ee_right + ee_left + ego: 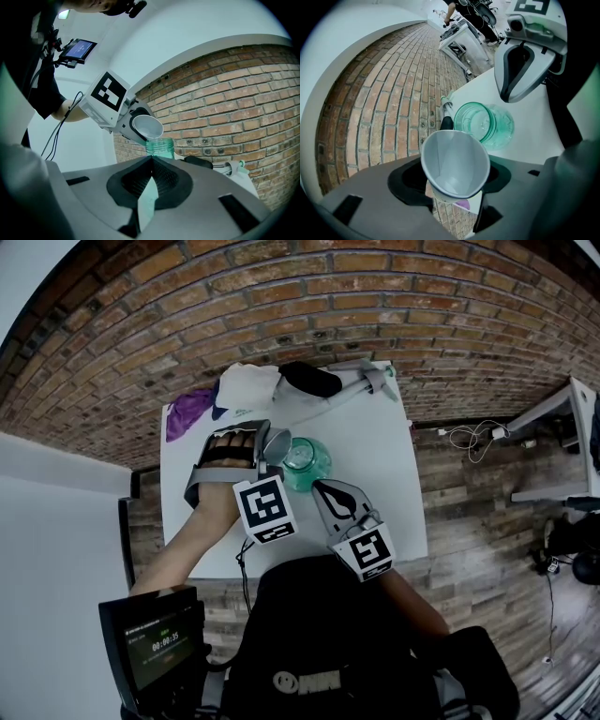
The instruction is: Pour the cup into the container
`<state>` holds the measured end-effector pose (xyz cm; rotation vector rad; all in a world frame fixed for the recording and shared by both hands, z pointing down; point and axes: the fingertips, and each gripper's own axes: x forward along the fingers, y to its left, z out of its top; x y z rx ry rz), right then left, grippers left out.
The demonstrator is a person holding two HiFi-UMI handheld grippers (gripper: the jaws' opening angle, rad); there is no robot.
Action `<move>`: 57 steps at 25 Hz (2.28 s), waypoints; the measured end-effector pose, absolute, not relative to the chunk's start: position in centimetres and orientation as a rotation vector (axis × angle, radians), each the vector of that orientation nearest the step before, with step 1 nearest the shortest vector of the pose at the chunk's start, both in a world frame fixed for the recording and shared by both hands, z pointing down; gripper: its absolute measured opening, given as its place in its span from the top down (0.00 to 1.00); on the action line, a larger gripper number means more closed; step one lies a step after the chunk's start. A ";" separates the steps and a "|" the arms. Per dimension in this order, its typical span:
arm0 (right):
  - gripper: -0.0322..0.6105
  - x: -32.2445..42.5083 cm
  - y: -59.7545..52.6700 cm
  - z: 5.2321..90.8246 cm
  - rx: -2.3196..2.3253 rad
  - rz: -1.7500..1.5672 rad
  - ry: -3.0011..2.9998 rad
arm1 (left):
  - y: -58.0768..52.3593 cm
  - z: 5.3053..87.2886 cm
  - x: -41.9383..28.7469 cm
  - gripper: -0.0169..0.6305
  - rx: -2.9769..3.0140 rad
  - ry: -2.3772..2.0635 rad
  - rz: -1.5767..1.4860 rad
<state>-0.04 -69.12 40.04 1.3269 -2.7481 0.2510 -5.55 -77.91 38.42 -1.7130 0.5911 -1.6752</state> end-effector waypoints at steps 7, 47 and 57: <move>0.95 -0.1 -69.1 40.0 1.328 0.251 -2.748 | -77.9 38.5 -5.7 0.53 -1.704 0.590 -1.676; 0.95 -0.3 -69.0 40.1 1.309 0.242 -2.750 | -78.2 38.4 -5.3 0.53 -1.614 0.577 -1.656; 0.95 -0.4 -69.0 40.1 1.304 0.238 -2.748 | -78.2 38.3 -5.3 0.53 -1.584 0.576 -1.652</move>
